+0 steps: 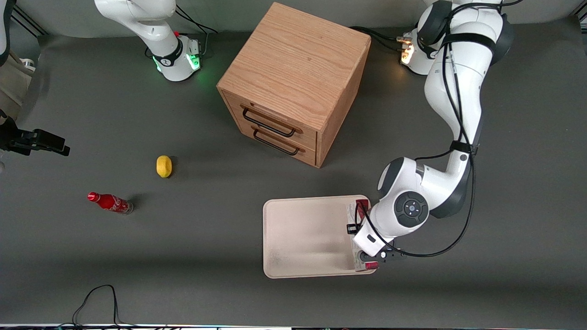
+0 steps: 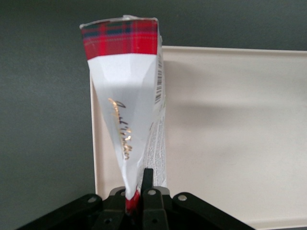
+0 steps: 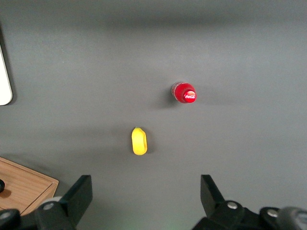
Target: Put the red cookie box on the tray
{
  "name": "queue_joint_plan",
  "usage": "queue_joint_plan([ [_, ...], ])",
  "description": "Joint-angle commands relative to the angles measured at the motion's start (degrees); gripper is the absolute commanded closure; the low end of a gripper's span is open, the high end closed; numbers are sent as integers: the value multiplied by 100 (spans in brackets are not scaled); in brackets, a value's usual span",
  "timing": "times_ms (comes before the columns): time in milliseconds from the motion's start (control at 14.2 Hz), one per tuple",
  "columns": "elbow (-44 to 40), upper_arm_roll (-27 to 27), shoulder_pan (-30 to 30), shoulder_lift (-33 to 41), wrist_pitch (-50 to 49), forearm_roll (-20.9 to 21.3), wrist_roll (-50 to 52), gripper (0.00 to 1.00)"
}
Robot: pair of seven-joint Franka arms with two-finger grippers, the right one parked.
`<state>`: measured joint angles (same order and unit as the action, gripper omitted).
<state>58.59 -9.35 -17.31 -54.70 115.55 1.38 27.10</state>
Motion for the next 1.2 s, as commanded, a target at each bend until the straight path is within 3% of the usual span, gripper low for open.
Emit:
queue_joint_plan([
  [0,-147,100,-54,-129,63,204,191,100],
  [353,-23,109,-54,-129,214,301,191,100],
  [423,-15,109,-28,-129,214,310,191,77],
  [494,46,109,-19,-120,214,327,182,5],
  [564,56,135,-19,-102,205,328,182,0],
  [1128,56,144,52,362,-372,354,147,0],
])
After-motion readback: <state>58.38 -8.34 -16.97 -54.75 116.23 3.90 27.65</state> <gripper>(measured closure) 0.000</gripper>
